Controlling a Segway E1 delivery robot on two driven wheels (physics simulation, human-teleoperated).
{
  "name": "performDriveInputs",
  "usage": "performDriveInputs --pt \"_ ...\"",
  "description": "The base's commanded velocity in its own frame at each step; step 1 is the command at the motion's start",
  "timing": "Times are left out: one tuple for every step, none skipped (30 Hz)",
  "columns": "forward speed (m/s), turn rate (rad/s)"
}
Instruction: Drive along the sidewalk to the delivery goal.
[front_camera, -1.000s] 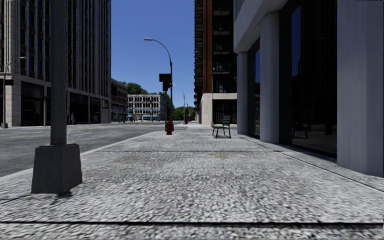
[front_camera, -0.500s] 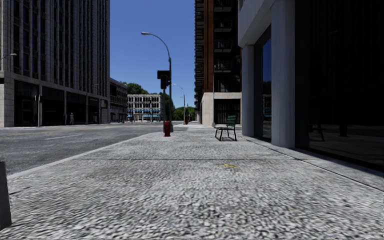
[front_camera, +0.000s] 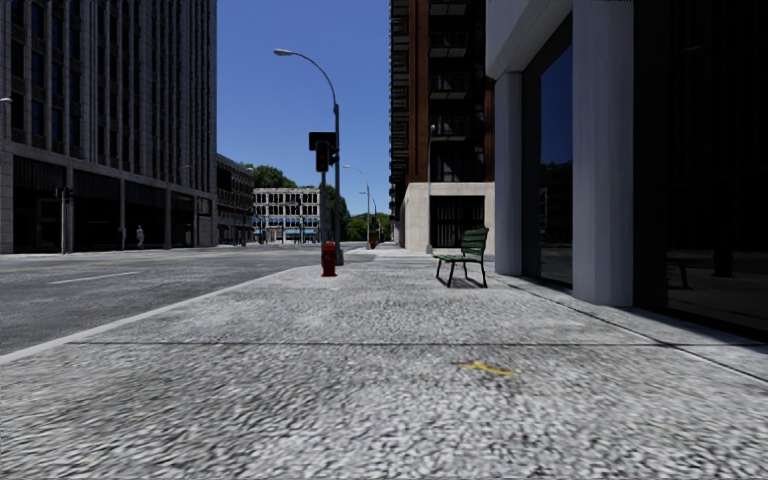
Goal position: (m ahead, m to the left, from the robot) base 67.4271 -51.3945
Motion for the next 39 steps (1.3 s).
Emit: performDriveInputs --pt "1.92 0.0" --pt "1.92 0.0" --pt "1.92 0.0" --pt "1.92 0.0" --pt "1.92 0.0" --pt "1.92 0.0" --pt "1.92 0.0" --pt "1.92 -0.01" --pt "1.92 -0.02" --pt "1.92 -0.03" --pt "1.92 -0.03" --pt "1.92 -0.03" --pt "1.92 -0.05" --pt "1.92 -0.07" --pt "1.92 -0.08" --pt "1.92 -0.08" --pt "1.92 -0.08" --pt "1.92 -0.08" --pt "1.92 -0.08" --pt "1.92 -0.08" --pt "1.92 -0.08" --pt "1.92 -0.08" --pt "1.92 -0.08" --pt "1.92 -0.08" --pt "1.92 -0.08" --pt "1.92 -0.08" --pt "1.92 -0.08" --pt "1.92 -0.08" --pt "1.92 -0.08" --pt "1.92 -0.08" --pt "1.92 -0.08" --pt "1.92 -0.08" --pt "1.92 -0.08" --pt "1.92 -0.08" --pt "1.92 -0.09" --pt "1.92 -0.09" --pt "1.92 -0.09" --pt "1.92 -0.1" --pt "1.92 -0.11"
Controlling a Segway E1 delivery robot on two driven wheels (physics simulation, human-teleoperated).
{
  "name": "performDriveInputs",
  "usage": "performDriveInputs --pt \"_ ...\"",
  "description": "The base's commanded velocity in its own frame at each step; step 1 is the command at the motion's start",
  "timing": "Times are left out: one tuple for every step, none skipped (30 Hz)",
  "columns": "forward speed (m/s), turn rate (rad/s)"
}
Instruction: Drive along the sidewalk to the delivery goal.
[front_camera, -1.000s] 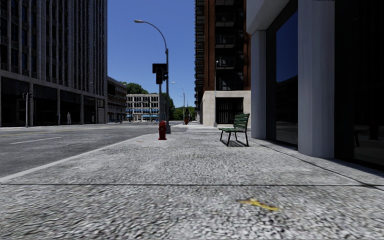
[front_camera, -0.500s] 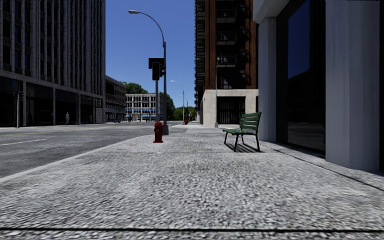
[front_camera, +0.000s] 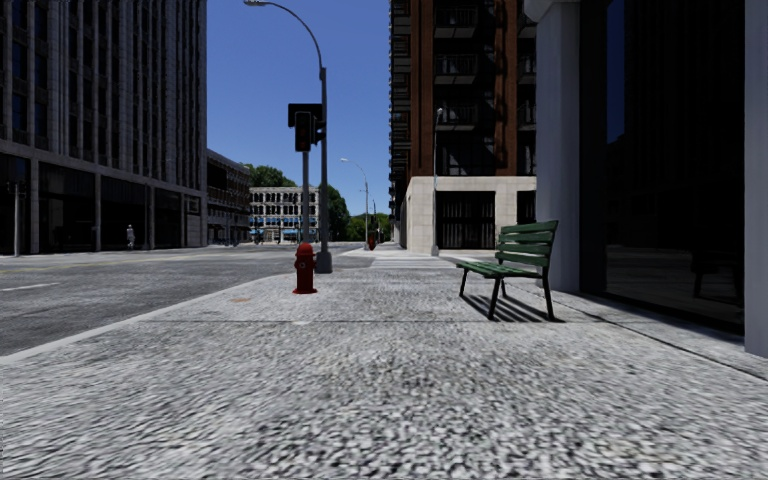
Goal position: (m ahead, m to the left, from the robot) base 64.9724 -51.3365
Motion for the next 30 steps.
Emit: performDriveInputs --pt "1.92 -0.16" --pt "1.92 -0.19" --pt "1.92 -0.2" --pt "1.92 -0.2" --pt "1.92 -0.2" --pt "1.92 -0.2" --pt "1.92 -0.2" --pt "1.92 -0.2" --pt "1.92 -0.2" --pt "1.92 -0.2" --pt "1.92 -0.2" --pt "1.92 -0.2" --pt "1.92 -0.2" --pt "1.92 -0.11" --pt "1.92 0.0" --pt "1.92 0.0" --pt "1.92 0.0" --pt "1.92 0.0" --pt "1.92 0.0" --pt "1.92 0.0" --pt "1.92 0.0" --pt "1.92 0.0" --pt "1.92 0.0" --pt "1.92 0.0" --pt "1.92 0.0" --pt "1.92 0.0" --pt "1.92 0.0" --pt "1.92 0.0" --pt "1.92 0.0" --pt "1.92 0.0"
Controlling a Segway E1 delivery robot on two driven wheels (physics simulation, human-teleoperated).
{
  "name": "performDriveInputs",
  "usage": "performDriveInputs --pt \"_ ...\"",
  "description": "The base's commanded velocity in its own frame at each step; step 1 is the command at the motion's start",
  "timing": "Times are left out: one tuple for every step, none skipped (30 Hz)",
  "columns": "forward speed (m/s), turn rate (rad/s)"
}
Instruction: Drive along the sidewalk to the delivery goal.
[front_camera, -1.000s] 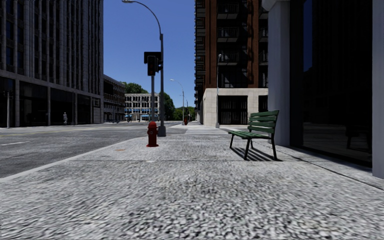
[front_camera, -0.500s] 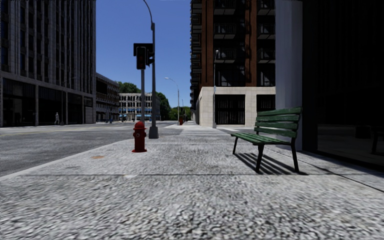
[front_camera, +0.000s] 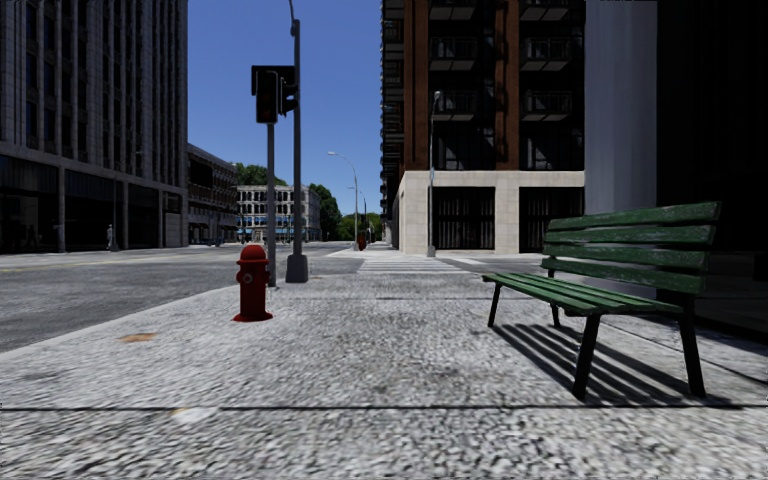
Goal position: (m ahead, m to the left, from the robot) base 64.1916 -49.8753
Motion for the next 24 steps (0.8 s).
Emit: performDriveInputs --pt "1.92 0.0" --pt "1.92 0.0" --pt "1.92 0.0" --pt "1.92 0.0" --pt "1.92 0.0" --pt "1.92 0.0" --pt "1.92 0.0" --pt "1.92 0.0" --pt "1.92 0.0" --pt "1.92 0.0" --pt "1.92 0.0" --pt "1.92 0.0" --pt "1.92 0.0" --pt "1.92 0.0" --pt "1.92 0.0" --pt "1.92 0.0" --pt "1.92 0.0" --pt "1.92 0.0" --pt "1.92 0.0" --pt "1.92 0.0" --pt "1.92 0.0" --pt "1.92 0.0" --pt "1.92 0.0" --pt "1.92 0.0"
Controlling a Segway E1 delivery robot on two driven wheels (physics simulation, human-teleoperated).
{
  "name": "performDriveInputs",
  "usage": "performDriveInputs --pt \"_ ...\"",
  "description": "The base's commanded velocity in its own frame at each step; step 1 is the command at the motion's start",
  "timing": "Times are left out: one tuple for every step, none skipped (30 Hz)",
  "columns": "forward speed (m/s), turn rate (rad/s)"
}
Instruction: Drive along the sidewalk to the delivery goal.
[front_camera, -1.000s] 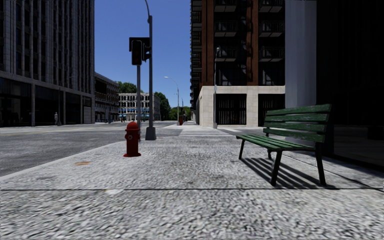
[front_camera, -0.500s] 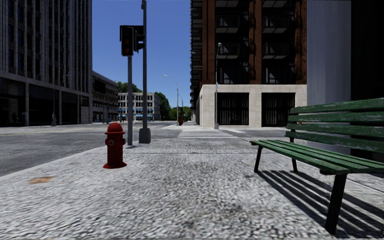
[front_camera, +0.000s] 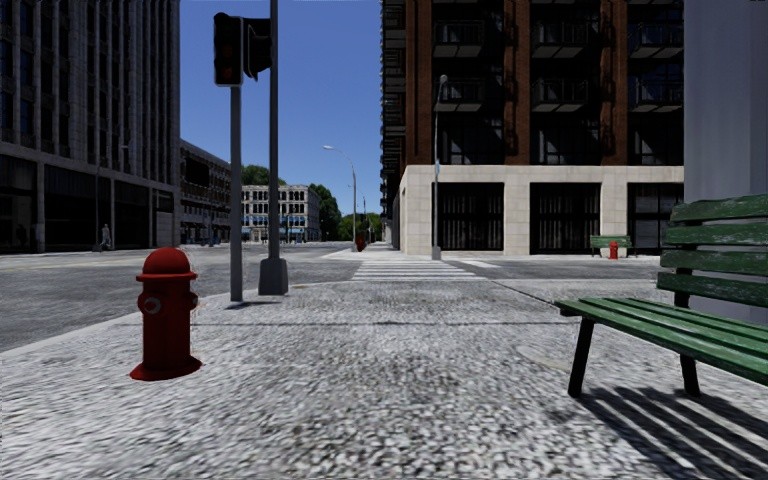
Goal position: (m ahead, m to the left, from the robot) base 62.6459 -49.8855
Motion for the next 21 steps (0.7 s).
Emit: performDriveInputs --pt "1.92 0.0" --pt "1.92 0.0" --pt "1.92 0.0" --pt "1.92 0.0" --pt "1.92 0.0" --pt "1.92 0.0" --pt "1.92 0.0" --pt "1.92 0.0" --pt "1.92 0.0" --pt "1.92 0.0" --pt "1.92 0.0" --pt "1.92 0.0" --pt "1.92 0.0" --pt "1.92 0.0" --pt "1.92 0.0" --pt "1.92 0.0" --pt "1.92 0.0" --pt "1.92 0.0" --pt "1.92 0.0" --pt "1.92 0.0" --pt "1.92 0.0"
